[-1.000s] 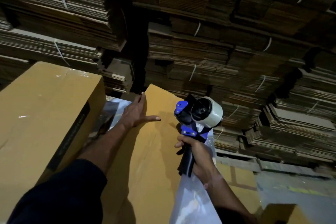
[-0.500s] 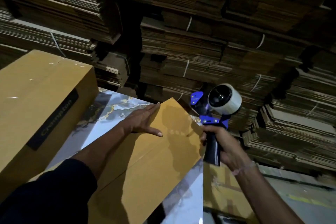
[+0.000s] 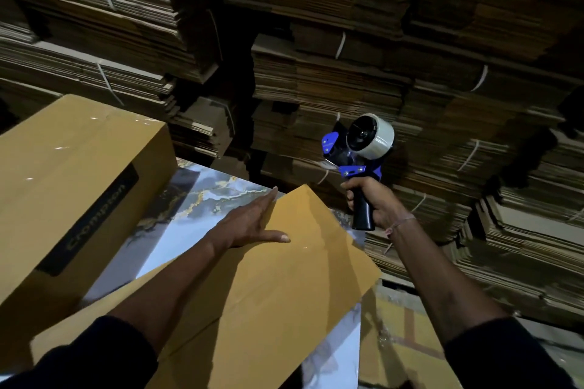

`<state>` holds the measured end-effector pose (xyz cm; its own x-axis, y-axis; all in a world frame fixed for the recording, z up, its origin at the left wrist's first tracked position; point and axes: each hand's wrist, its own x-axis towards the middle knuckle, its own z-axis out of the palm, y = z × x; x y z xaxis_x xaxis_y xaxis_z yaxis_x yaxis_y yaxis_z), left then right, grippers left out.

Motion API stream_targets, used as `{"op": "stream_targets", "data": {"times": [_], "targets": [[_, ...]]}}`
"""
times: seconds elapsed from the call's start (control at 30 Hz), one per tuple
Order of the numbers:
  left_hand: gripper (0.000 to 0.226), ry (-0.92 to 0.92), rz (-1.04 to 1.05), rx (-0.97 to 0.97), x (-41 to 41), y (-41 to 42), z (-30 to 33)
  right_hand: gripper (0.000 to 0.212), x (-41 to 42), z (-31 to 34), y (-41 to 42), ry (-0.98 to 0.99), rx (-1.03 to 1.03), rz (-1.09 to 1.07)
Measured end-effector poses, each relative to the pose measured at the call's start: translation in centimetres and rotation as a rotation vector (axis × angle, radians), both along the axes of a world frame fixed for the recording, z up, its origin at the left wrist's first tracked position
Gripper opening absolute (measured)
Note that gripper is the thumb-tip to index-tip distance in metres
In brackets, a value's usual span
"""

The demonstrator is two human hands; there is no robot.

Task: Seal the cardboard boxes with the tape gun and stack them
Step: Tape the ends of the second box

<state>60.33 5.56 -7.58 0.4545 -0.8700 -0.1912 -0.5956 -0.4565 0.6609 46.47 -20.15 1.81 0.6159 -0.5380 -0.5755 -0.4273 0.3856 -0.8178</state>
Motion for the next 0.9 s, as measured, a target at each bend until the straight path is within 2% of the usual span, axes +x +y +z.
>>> {"op": "stream_targets", "data": {"times": [0.23, 0.5, 0.57, 0.73, 0.9], "targets": [[0.135, 0.079, 0.080, -0.099, 1.1, -4.3, -0.2, 0.006, 1.4, -2.9, -1.0, 0.046, 0.060, 0.064], [0.141, 0.139, 0.202, -0.257, 2.0, -8.3, -0.9, 0.023, 1.6, -4.8, -1.9, 0.082, 0.115, 0.149], [0.137, 0.152, 0.209, -0.266, 2.2, -8.7, -1.1, 0.029, 1.5, -5.1, -2.0, 0.094, 0.126, 0.179], [0.119, 0.137, 0.203, -0.268, 2.3, -9.2, -1.4, 0.018, 1.2, -5.1, -1.6, 0.100, 0.105, 0.189], [0.105, 0.165, 0.195, -0.297, 2.3, -9.3, -1.7, 0.020, 1.3, -5.3, -1.5, 0.147, 0.140, 0.207]]}}
